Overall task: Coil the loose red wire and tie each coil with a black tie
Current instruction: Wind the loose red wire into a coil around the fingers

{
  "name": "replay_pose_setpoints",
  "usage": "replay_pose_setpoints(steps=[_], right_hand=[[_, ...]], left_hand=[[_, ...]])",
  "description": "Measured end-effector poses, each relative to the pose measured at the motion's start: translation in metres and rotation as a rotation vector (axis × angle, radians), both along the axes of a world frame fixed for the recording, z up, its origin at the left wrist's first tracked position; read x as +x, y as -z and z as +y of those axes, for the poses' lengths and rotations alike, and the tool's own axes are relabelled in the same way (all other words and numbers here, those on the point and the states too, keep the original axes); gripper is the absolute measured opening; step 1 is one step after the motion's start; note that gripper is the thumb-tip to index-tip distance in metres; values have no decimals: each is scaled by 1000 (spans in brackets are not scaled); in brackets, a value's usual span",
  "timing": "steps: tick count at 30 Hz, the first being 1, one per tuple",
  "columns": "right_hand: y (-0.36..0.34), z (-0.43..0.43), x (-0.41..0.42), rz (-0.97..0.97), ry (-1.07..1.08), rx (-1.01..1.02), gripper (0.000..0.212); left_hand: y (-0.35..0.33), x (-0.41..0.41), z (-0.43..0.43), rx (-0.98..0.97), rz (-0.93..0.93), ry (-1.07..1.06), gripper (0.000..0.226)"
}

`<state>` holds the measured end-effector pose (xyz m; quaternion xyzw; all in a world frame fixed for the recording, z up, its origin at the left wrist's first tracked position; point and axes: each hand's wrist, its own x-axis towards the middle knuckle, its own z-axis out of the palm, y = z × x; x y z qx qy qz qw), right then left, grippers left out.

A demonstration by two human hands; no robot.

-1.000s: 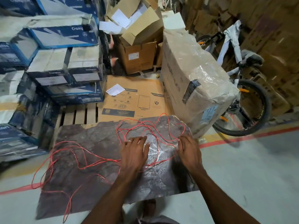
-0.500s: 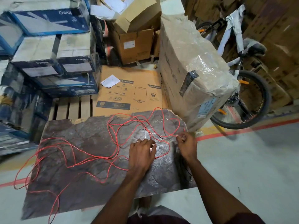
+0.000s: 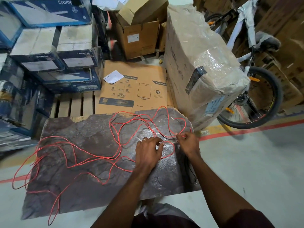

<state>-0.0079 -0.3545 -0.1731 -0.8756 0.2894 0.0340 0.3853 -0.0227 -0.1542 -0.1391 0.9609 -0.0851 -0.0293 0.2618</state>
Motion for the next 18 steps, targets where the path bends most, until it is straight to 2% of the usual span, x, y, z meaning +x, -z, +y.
replay_pose_setpoints(steps=[3,8,14,18], right_hand=[[-7,3,-2,-57,31,0,26],[-24,11,-9,-94,75,-33,26],[-41,13,-5,-276,69,13,18],[-56,10,-3,-401,-40,42,14]], left_hand=[[-1,6,3,-14,-10,-17,23],[-6,19,7,-56,-44,-22,18],[-13,39,16,-178,-22,-21,16],[-22,49,16,-239,-50,11,21]])
